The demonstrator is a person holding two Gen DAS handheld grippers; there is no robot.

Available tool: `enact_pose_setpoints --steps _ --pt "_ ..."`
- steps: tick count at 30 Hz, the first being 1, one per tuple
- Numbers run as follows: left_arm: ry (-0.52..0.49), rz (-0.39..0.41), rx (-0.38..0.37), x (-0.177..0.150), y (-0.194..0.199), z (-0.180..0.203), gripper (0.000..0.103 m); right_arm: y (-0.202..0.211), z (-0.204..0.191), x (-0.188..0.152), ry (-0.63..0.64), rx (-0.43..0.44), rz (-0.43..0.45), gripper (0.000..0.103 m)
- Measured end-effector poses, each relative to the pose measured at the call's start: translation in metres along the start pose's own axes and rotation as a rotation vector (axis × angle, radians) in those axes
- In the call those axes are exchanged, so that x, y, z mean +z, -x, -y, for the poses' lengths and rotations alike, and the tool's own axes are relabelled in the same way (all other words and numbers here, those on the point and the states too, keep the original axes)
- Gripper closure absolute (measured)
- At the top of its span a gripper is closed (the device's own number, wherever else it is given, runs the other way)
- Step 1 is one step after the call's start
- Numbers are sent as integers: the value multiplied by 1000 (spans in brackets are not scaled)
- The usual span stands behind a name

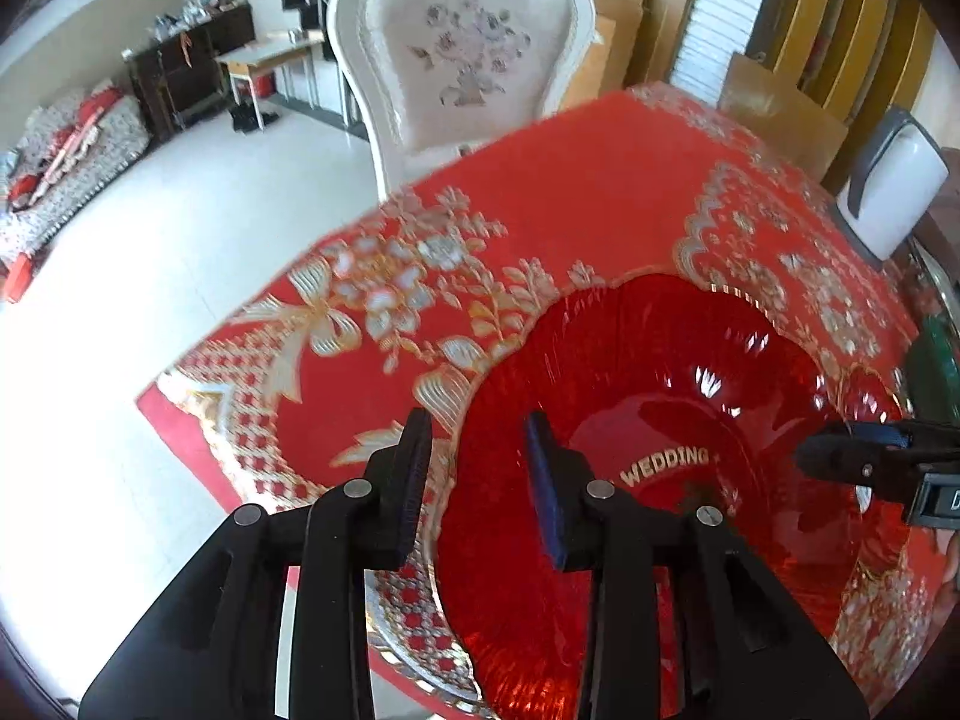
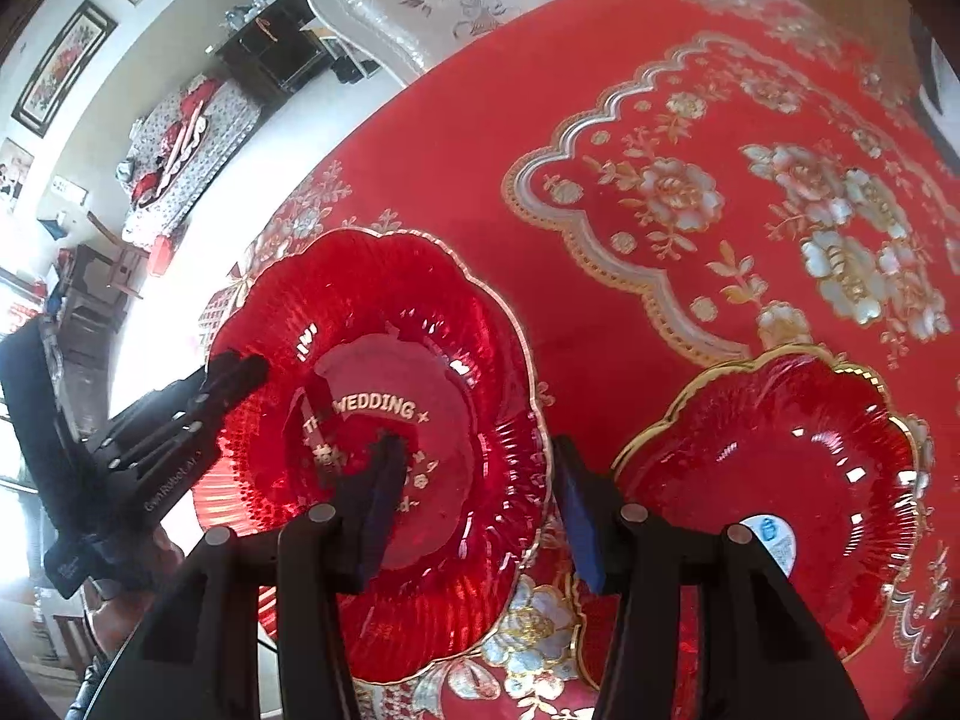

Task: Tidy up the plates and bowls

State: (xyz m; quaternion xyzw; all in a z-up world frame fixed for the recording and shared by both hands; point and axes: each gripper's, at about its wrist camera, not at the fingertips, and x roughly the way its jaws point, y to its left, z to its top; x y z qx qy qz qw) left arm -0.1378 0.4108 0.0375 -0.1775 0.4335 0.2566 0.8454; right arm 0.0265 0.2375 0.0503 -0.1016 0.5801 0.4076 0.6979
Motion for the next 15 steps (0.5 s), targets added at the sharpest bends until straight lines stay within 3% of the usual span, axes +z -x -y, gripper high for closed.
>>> enact_pose_setpoints --steps 4,15 --pt "-8 52 22 3 13 3 56 3 0 1 5 -16 23 52" --pt "-106 173 -22 3 59 56 56 32 14 -15 -2 -10 87 52"
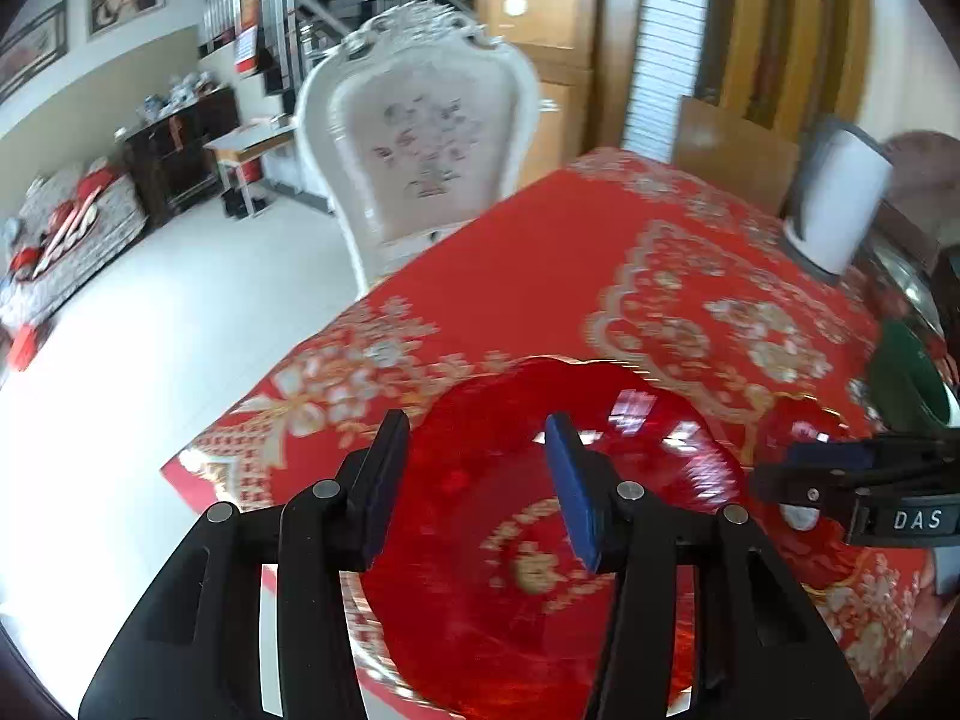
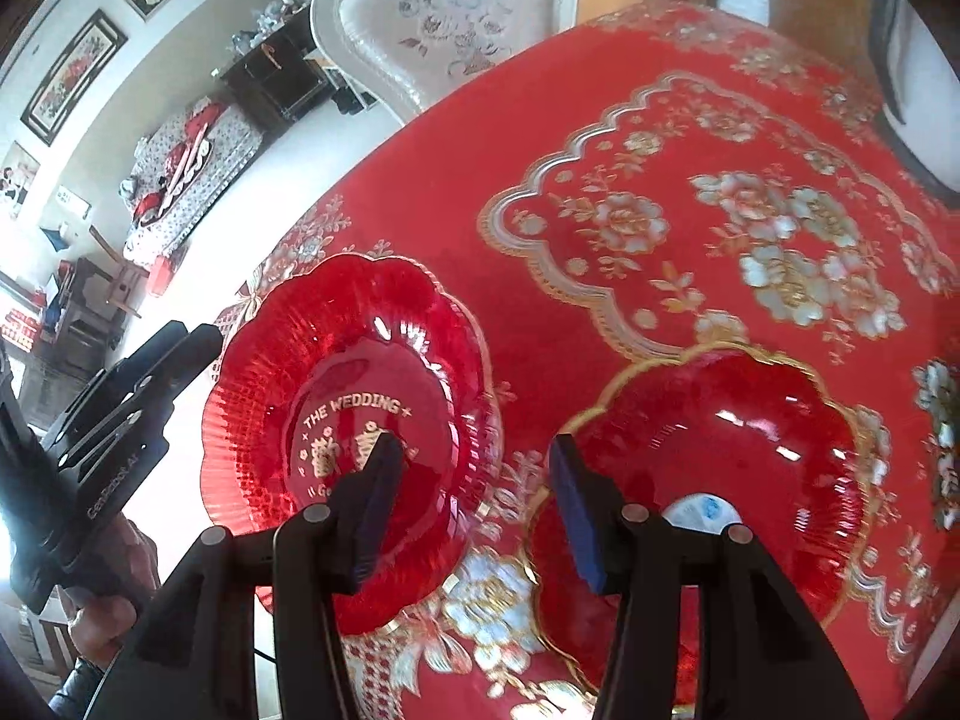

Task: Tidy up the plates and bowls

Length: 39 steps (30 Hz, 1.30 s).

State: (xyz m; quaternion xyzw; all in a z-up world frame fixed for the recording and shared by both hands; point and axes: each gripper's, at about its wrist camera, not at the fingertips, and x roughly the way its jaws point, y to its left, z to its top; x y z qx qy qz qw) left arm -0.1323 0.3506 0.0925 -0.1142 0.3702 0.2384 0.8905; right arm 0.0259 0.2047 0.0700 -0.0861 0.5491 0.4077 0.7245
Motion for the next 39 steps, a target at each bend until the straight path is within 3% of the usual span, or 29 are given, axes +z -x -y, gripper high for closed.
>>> enact_pose_setpoints --steps 11,23,31,39 --pt "-82 -1 -151 -5 12 83 52 48 45 -31 -85 -26 59 48" --pt "-153 -54 -240 -26 7 153 52 79 99 -76 -203 -51 100 47" --pt "-173 -68 -253 -32 3 172 52 88 128 -97 -284 -23 116 46" --pt "-168 -107 -268 -14 -19 177 52 87 136 -108 -330 13 114 45"
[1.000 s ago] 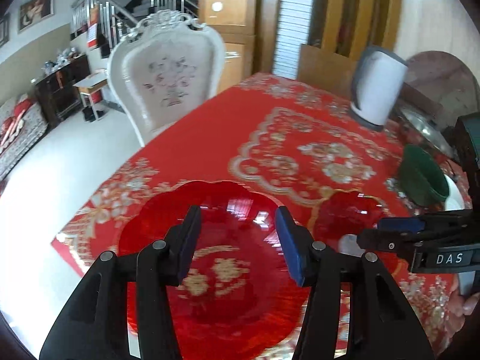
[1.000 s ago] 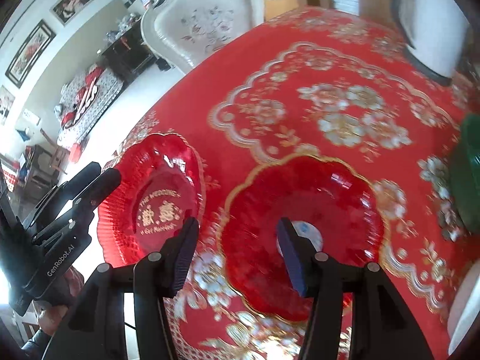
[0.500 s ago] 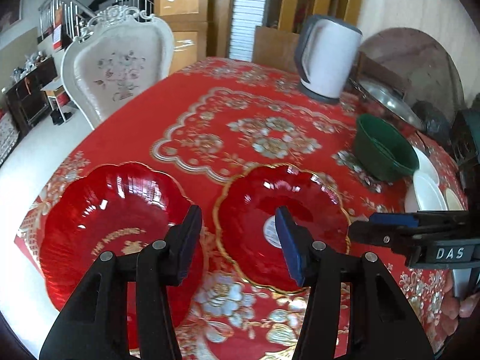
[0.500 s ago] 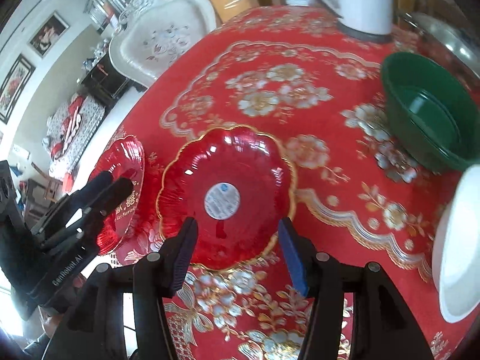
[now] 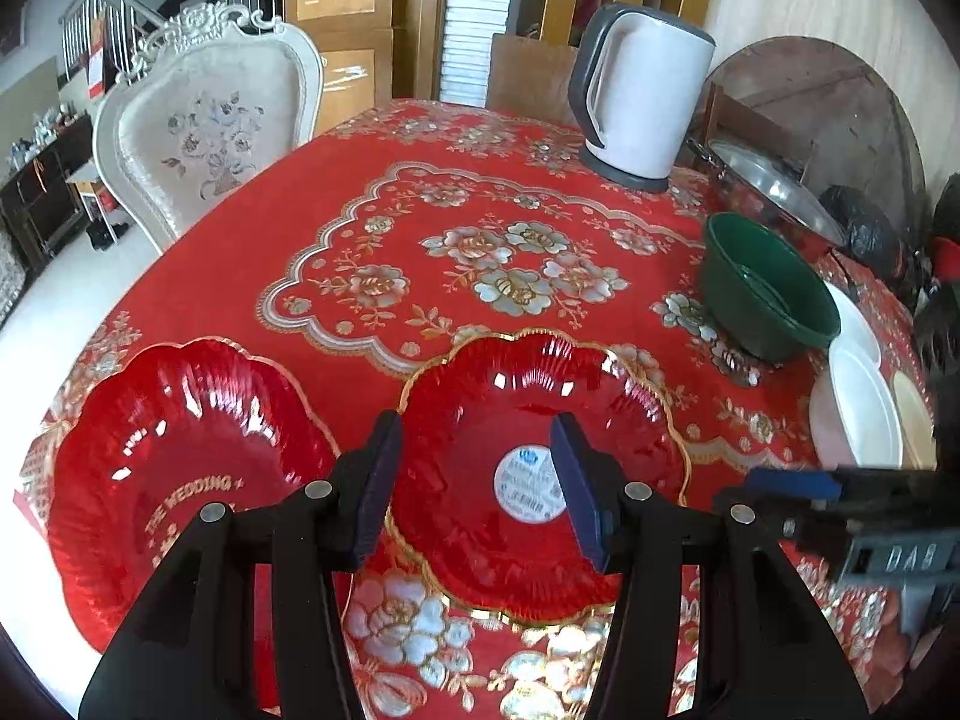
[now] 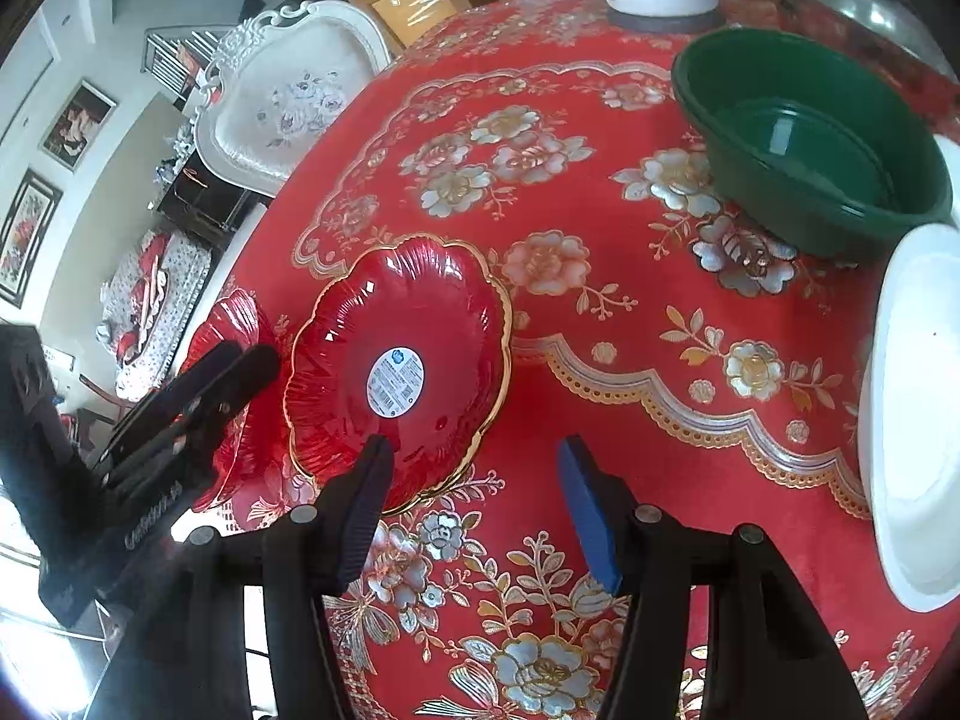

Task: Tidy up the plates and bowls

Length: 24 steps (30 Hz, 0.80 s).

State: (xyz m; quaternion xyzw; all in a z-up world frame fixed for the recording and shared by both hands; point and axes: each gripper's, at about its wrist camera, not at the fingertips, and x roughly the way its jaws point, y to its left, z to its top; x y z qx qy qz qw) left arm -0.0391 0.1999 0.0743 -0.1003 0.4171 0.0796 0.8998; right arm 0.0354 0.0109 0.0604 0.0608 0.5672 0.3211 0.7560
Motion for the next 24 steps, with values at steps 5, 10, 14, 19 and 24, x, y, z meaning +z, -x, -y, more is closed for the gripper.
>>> enact_pose_setpoints --steps 5,10,14,19,24 --pt "-2 -12 3 15 -15 -2 52 -5 1 -1 -17 15 -8 45" --pt "-39 -58 -4 25 -33 -1 52 -10 1 -1 -20 11 -10 45" --pt "-67 -90 -5 29 -47 -3 52 -14 0 -2 -29 15 -9 45" --pt "-75 -124 -15 33 -61 -6 52 -20 1 -3 -50 22 -14 45" --pt "-98 -147 -14 31 -70 -7 52 -22 -1 -3 -47 22 -3 45"
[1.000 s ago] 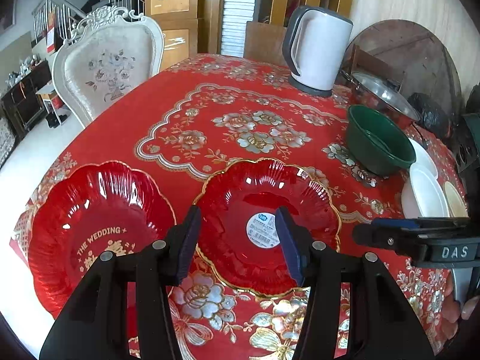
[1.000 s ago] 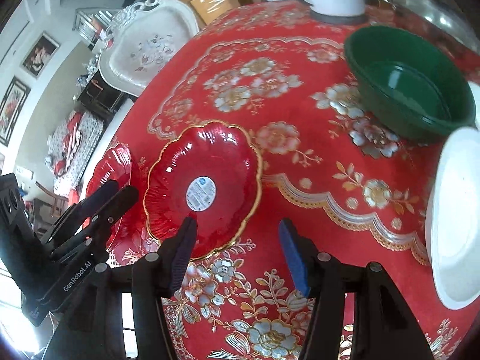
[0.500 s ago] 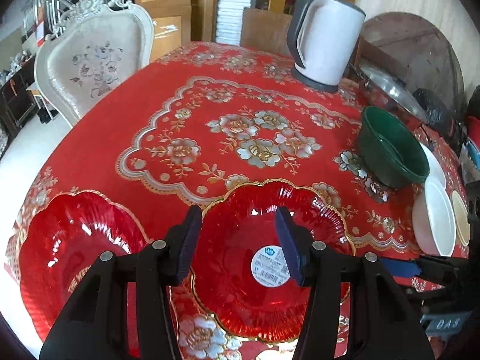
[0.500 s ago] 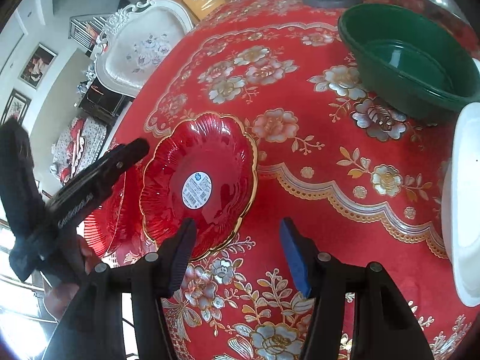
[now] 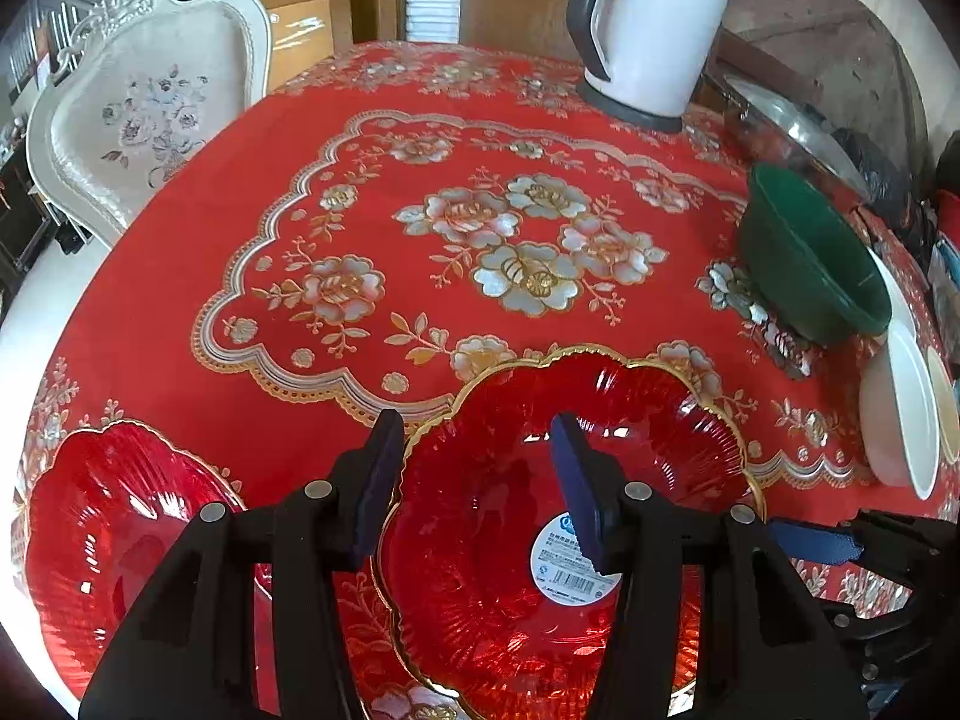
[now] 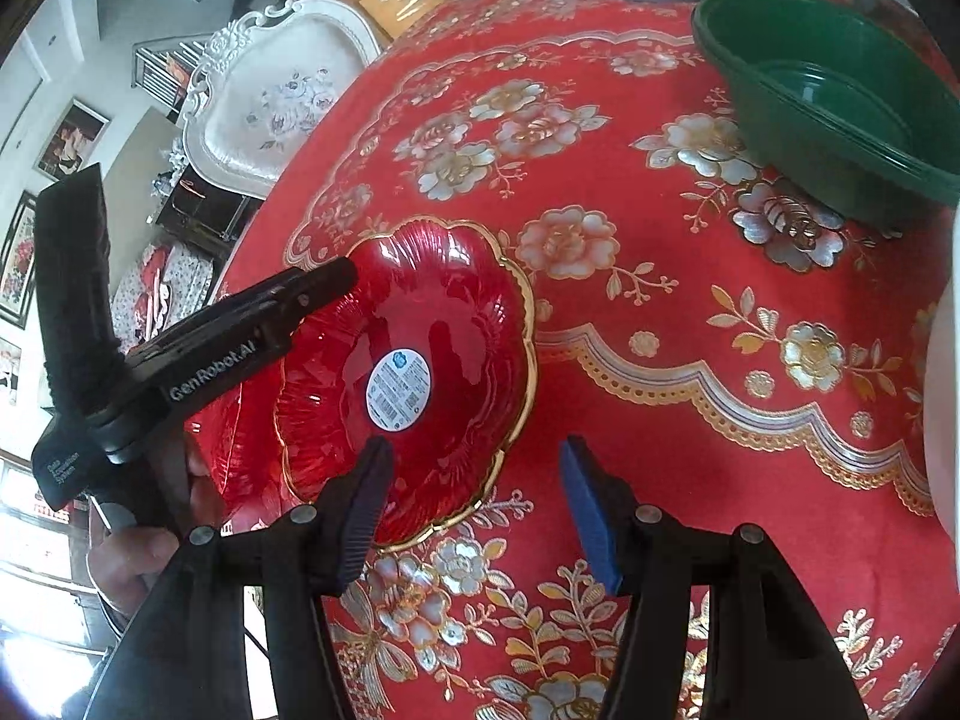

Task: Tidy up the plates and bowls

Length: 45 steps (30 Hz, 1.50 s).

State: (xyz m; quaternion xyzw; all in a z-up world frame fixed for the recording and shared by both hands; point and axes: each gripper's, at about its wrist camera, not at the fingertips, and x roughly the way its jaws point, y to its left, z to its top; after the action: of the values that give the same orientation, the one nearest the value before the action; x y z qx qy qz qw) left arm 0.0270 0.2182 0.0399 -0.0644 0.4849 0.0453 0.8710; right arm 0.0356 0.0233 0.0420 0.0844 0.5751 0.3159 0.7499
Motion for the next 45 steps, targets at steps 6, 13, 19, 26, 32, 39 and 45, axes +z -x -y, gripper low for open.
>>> enact_pose_setpoints --steps 6,13,19,26,32,39,45 --pt "-8 -12 1 0 -4 -1 52 -7 -5 -2 22 6 11 45" --pt "-24 -53 26 -1 -14 0 52 -11 -5 -7 26 -2 40 45" --pt "-47 -51 34 -8 -14 3 52 -15 -13 -9 74 -22 75 47" --pt "-104 -42 80 -15 -12 12 52 -18 -14 -5 57 -51 128 49" --pt "-93 -51 38 -17 -11 17 55 -16 -7 -1 5 -103 169 47" --pt "-99 -51 46 -18 -10 19 57 -20 -17 -3 97 -219 179 48" --pt "-96 -27 93 -19 -9 12 81 -22 -16 -1 180 -263 162 58"
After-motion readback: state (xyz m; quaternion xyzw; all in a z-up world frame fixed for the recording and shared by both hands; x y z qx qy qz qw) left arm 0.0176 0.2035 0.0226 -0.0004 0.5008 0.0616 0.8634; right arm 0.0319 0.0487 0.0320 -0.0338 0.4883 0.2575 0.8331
